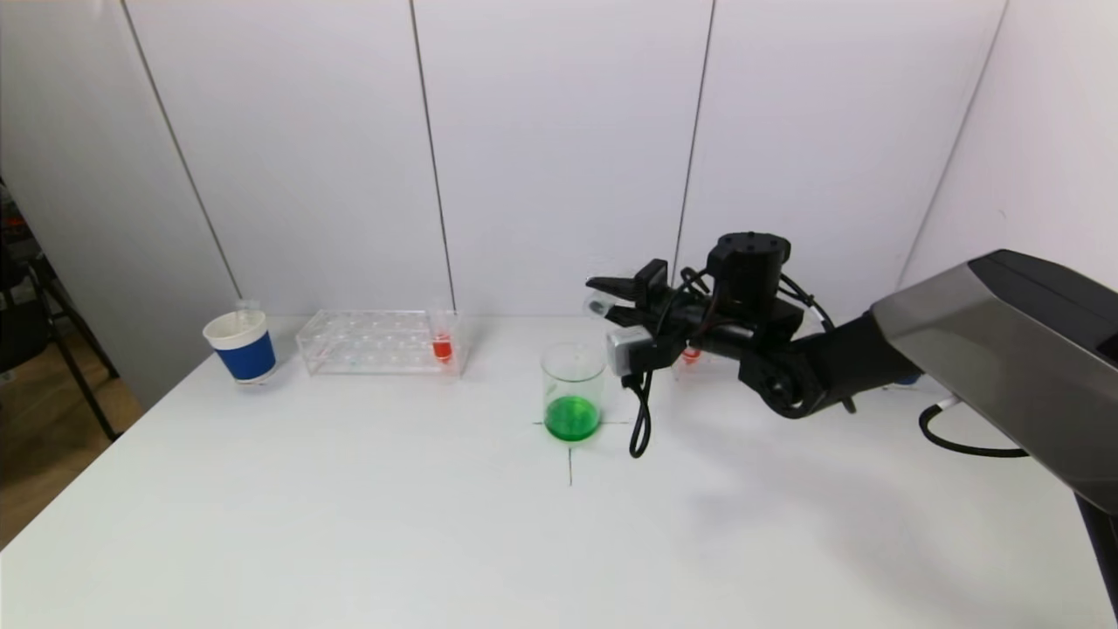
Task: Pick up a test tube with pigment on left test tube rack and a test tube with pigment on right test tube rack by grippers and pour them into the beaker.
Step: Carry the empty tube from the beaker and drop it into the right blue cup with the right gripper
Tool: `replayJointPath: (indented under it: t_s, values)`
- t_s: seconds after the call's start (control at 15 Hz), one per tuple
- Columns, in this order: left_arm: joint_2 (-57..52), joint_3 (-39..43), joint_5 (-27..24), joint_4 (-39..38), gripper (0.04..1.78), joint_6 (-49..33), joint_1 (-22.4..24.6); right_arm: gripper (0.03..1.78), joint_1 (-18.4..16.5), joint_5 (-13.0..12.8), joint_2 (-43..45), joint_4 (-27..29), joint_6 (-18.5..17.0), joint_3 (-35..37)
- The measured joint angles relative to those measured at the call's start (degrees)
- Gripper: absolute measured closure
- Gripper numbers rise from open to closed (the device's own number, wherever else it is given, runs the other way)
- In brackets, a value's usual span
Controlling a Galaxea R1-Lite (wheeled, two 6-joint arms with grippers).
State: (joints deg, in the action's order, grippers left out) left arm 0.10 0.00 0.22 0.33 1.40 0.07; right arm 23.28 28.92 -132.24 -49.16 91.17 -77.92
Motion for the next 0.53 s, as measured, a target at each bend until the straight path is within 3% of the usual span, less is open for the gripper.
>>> replayJointPath:
  t_s: [0.33,0.53]
  values:
    - [0.0,0.0,0.0,0.0,0.06,0.0,0.0,1.31,-1.9,-2.8,2.0,-0.5,-13.7,0.1]
    - [0.0,0.0,0.0,0.0,0.06,0.0,0.0,1.31,-2.6,-7.4,3.6,-0.3,-23.1,0.4]
